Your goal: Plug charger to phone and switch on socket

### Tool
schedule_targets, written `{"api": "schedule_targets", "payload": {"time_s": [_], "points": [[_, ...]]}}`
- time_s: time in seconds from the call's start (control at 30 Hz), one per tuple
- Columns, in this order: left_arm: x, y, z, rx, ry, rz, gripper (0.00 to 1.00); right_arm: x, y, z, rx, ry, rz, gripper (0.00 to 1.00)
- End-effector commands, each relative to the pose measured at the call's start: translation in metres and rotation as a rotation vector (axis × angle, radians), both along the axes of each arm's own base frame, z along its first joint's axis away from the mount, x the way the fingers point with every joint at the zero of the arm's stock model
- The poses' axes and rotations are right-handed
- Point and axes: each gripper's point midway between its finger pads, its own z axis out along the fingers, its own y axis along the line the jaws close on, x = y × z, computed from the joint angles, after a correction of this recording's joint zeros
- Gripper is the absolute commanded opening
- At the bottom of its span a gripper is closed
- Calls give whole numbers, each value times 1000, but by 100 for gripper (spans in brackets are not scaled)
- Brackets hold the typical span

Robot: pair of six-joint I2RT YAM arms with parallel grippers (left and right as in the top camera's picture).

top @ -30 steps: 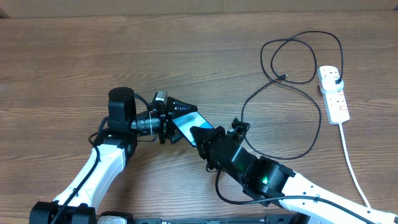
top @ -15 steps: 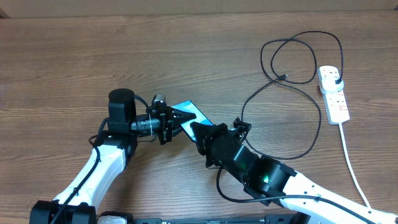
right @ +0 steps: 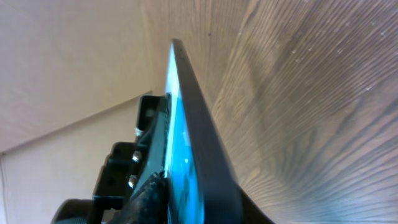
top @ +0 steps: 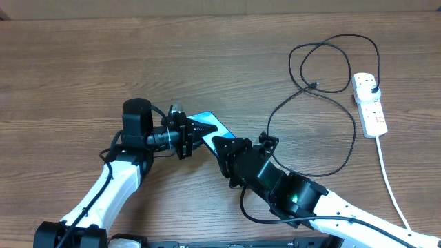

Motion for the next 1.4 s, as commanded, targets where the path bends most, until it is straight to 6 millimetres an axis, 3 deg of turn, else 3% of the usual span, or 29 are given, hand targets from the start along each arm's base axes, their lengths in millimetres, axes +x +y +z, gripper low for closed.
{"api": "schedule_targets", "payload": {"time_s": [0.0, 0.1, 0.2, 0.33, 0.4, 0.67, 0.87, 1.07, 1.37], "points": [[25, 12, -3, 126, -181, 80, 4, -16, 8, -4, -14, 33, 84, 35], [28, 17, -11, 218, -297, 65, 4, -15, -2, -14, -69, 45, 68, 43], [25, 21, -25, 279, -288, 62, 4, -10, -14, -21, -166, 6, 61, 53], [18, 29, -44, 349, -221, 61, 4, 5, -33, -22, -327, -114, 65, 83], [14, 29, -48, 354, -193, 56, 4, 11, -39, -21, -380, -154, 68, 91], [2, 19, -39, 272, -189, -12, 4, 49, -85, -27, -520, -179, 68, 94], [-6, 12, -32, 217, -189, -58, 4, 87, -151, -31, -610, -149, -61, 87], [-7, 11, -31, 207, -188, -67, 4, 120, -212, -55, -621, -51, -197, 85], [-7, 11, -31, 207, -188, -66, 4, 178, -241, -88, -589, -132, -163, 73]]}}
